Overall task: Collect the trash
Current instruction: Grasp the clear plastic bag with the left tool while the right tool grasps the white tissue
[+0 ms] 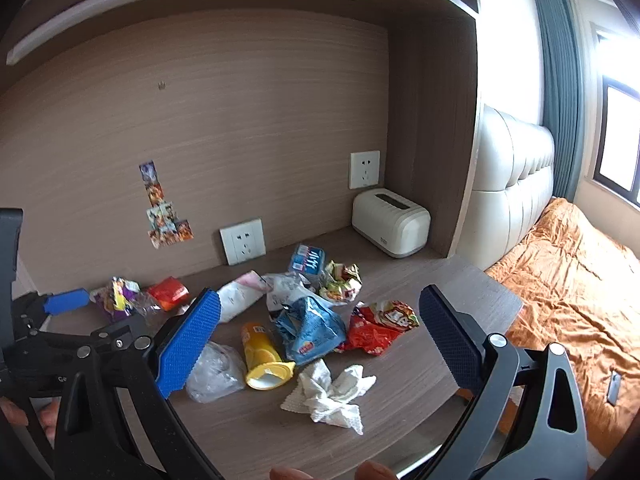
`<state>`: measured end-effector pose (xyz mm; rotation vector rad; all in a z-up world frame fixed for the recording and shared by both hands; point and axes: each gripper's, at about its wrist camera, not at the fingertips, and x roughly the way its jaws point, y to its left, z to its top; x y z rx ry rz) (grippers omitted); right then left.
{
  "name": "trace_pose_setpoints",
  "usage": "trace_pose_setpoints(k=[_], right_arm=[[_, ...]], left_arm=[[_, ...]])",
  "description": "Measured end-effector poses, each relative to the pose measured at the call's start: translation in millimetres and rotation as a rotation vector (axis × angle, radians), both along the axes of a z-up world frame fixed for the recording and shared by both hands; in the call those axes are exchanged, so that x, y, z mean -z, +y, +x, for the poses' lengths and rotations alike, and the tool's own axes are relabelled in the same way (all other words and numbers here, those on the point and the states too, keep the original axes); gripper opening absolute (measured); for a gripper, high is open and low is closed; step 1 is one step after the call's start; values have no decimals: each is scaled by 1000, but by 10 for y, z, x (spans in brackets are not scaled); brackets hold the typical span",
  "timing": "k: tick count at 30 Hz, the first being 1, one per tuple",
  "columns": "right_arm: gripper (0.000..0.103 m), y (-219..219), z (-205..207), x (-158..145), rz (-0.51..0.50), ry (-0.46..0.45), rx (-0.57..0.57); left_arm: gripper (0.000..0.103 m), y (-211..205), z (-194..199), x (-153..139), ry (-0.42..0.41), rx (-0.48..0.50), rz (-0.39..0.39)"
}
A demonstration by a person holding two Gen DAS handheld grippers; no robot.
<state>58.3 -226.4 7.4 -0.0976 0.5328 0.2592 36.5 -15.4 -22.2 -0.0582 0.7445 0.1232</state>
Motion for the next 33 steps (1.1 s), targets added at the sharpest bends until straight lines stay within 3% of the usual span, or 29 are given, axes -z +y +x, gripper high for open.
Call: trace_pose_setpoints(k=[8, 16, 23, 27, 30, 33], right_arm=[[99, -146, 189, 548, -47, 133, 56], [99, -137, 468, 1095, -38, 269, 49], [99, 21, 621, 1443, -113, 324, 20], [99, 49, 709, 1592, -129, 349, 20], [91, 75, 759, 1666, -123, 378, 21], [75, 125, 763, 1757, -129, 411, 17]], left_arm=[[98, -283, 156, 450, 40, 116, 105], [98, -338, 464, 853, 101, 167, 84], [98, -388, 716, 1193, 170, 210, 106], [91, -367, 789, 1324, 208, 236, 114], [79, -356, 849, 1402, 233, 260, 94], [72, -385, 885, 1465, 243, 279, 96]])
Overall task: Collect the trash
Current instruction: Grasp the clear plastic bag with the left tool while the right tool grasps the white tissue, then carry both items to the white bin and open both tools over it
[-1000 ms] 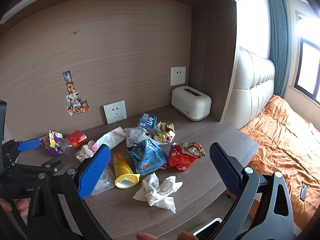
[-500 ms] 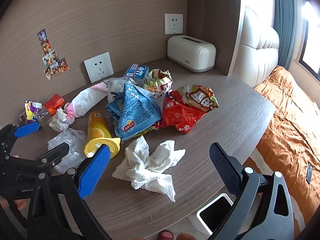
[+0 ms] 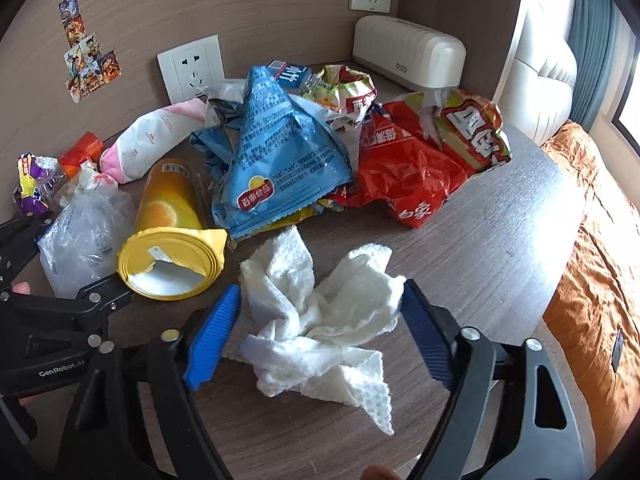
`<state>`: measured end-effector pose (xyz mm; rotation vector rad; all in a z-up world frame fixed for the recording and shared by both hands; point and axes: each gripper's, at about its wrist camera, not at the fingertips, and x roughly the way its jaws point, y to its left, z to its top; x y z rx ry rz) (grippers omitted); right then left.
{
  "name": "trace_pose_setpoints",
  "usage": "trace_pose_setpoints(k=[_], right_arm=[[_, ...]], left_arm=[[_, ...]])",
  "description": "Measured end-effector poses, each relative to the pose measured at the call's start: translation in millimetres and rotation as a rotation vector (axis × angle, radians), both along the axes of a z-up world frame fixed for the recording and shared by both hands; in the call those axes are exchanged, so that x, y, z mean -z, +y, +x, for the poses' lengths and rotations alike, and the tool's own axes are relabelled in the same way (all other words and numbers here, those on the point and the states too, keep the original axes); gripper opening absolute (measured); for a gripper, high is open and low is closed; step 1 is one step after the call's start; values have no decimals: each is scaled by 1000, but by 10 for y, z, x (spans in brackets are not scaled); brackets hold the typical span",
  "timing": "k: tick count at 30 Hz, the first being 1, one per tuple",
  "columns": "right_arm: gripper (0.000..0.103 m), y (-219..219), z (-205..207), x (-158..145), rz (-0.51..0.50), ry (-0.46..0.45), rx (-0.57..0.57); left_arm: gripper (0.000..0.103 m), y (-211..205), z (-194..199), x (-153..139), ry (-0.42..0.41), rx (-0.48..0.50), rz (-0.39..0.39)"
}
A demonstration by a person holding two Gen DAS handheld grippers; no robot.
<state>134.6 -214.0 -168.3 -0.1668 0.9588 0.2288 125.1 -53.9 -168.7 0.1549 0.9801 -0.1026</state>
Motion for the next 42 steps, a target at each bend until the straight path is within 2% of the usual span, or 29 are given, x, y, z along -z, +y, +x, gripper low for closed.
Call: trace_pose_setpoints(k=[2, 3, 4, 5, 7, 9, 17, 22, 27, 31, 34, 39, 42], right_arm=[[67, 40, -36, 33, -3, 2, -16], [60, 55, -52, 37, -7, -2, -24], [48, 78, -65, 28, -3, 0, -42], [40, 97, -70, 21, -2, 1, -51], [31, 132, -82, 7, -17, -2, -50], [29, 129, -117, -44, -11, -10, -41], [29, 11, -451, -586, 14, -123, -8], [29, -207, -684, -861, 85, -134, 66], [29, -575, -886, -989, 125, -106, 194], [29, -1022, -1132, -1008, 96, -116, 291], [29, -1404, -1230, -936, 88, -100, 334], [29, -2165, -1235, -618, 120, -19, 416], [29, -2564, -1201, -329, 143, 44, 440]], left_arm=[[68, -16, 2, 16, -2, 12, -5], [65, -23, 7, 24, -4, 16, -6], [60, -31, 1, 24, -9, 21, -10], [58, -40, -6, 22, -10, 26, -17], [50, -54, -26, 7, -8, 30, -17], [46, -47, -55, -34, -11, 31, -6], [46, 80, -387, -504, -88, 19, -31], [46, -88, -619, -836, -140, 100, -72], [46, -529, -751, -948, -149, 243, -120], [46, -1044, -836, -847, -129, 378, -129], [46, -1528, -839, -665, -88, 465, -140], [46, -2458, -777, -194, 16, 576, -141], [46, -2965, -722, 156, 86, 632, -142]])
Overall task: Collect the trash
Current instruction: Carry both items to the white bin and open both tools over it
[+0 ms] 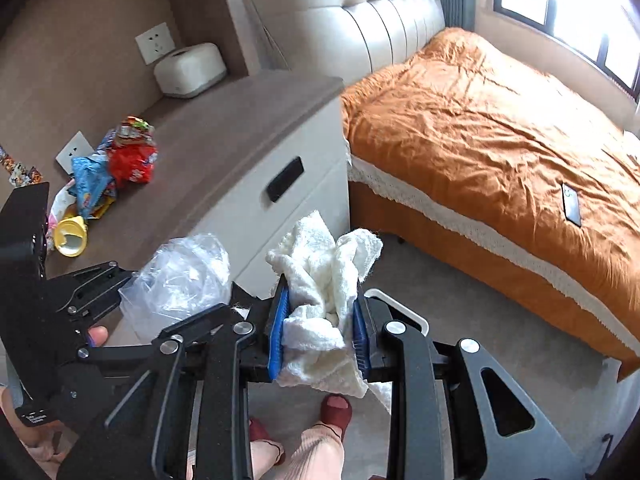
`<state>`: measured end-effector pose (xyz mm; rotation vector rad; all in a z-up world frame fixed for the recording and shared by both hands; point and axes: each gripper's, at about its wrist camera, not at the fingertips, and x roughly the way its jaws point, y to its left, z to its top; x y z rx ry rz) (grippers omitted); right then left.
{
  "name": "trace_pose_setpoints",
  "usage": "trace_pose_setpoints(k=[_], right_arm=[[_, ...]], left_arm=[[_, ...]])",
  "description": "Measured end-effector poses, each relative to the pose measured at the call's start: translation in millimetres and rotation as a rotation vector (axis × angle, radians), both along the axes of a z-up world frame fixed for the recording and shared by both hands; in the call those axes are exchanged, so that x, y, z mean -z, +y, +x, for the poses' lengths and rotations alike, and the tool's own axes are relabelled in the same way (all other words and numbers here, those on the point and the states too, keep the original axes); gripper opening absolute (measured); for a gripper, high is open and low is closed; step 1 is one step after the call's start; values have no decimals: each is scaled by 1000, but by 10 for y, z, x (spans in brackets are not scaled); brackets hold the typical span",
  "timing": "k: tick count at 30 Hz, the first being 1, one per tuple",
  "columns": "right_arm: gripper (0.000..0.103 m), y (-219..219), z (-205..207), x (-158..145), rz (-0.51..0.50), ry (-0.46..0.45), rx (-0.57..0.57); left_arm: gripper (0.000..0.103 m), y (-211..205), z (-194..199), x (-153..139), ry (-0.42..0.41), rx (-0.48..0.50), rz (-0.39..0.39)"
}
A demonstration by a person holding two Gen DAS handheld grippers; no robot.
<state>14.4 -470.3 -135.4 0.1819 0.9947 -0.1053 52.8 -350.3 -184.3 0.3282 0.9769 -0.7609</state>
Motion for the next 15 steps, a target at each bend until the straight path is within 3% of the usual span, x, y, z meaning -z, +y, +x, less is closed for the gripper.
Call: trace_pose_setpoints(k=[5, 11, 12, 13, 14, 15], right_arm=[[30, -573, 149, 630, 68, 76, 34], [30, -1062, 384, 1664, 141, 183, 66], [30, -1108, 407, 1837, 154, 198, 61], [32, -1141, 425, 1970, 156, 212, 59], [34, -1173, 437, 2141, 153, 223, 58], [42, -1192, 453, 2272, 159, 234, 55]], left_arm=[[46, -709, 142, 763, 128, 89, 21], [49, -1157, 354, 1708, 225, 152, 59], [62, -1224, 394, 1883, 240, 152, 65], [81, -1267, 445, 2021, 250, 146, 73], [89, -1302, 483, 2180, 270, 147, 64], [95, -1327, 515, 2263, 280, 148, 57]])
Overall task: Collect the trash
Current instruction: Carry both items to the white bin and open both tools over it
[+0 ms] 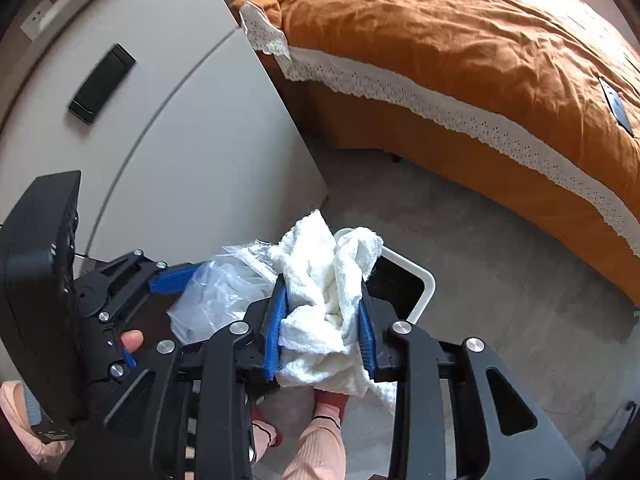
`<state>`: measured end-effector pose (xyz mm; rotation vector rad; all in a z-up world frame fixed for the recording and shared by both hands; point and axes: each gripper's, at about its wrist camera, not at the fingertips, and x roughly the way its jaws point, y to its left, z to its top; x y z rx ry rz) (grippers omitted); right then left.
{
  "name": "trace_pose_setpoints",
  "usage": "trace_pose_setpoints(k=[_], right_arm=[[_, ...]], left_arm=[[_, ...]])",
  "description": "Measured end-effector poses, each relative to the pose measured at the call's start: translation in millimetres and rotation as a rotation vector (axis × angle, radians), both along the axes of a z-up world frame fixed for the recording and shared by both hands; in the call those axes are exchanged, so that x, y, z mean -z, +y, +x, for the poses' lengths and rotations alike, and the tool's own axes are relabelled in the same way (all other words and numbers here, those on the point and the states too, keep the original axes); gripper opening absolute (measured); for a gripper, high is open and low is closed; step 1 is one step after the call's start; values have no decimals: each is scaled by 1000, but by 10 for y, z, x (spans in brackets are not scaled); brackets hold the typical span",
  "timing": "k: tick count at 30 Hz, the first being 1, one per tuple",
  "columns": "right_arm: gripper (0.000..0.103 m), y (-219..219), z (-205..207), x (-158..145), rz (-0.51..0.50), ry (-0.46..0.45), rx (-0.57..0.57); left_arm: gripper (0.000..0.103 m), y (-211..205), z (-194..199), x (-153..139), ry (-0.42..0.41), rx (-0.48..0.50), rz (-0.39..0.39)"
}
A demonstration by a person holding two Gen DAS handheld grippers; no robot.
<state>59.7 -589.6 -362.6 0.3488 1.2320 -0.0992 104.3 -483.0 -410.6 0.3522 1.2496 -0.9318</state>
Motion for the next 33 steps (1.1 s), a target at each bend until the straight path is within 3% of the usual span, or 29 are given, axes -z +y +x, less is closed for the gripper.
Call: trace_pose_setpoints(k=[1, 2, 4, 9, 17, 21, 26, 33], right_arm=[[61, -29, 6, 165, 3, 18, 1], [69, -52, 11, 258, -4, 25, 8], [99, -87, 12, 459, -12, 36, 15], [99, -190, 52, 635, -12, 58, 38], [99, -235, 83, 217, -15, 16, 48], [99, -148, 32, -311, -32, -58, 38], [99, 20, -60, -1191, -44, -196, 12], [99, 454, -70, -2241, -116, -401, -130]], left_arm=[[95, -27, 19, 87, 5, -3, 2], [96, -52, 26, 179, 12, -2, 9], [98, -82, 61, 375, 16, -8, 17], [98, -151, 90, 522, 32, -15, 30], [98, -85, 89, 55, -9, -54, 10], [98, 14, 45, -515, -61, -114, -27], [98, 209, -56, -1295, -143, -198, -73], [98, 666, -210, -2320, -293, -367, -113]])
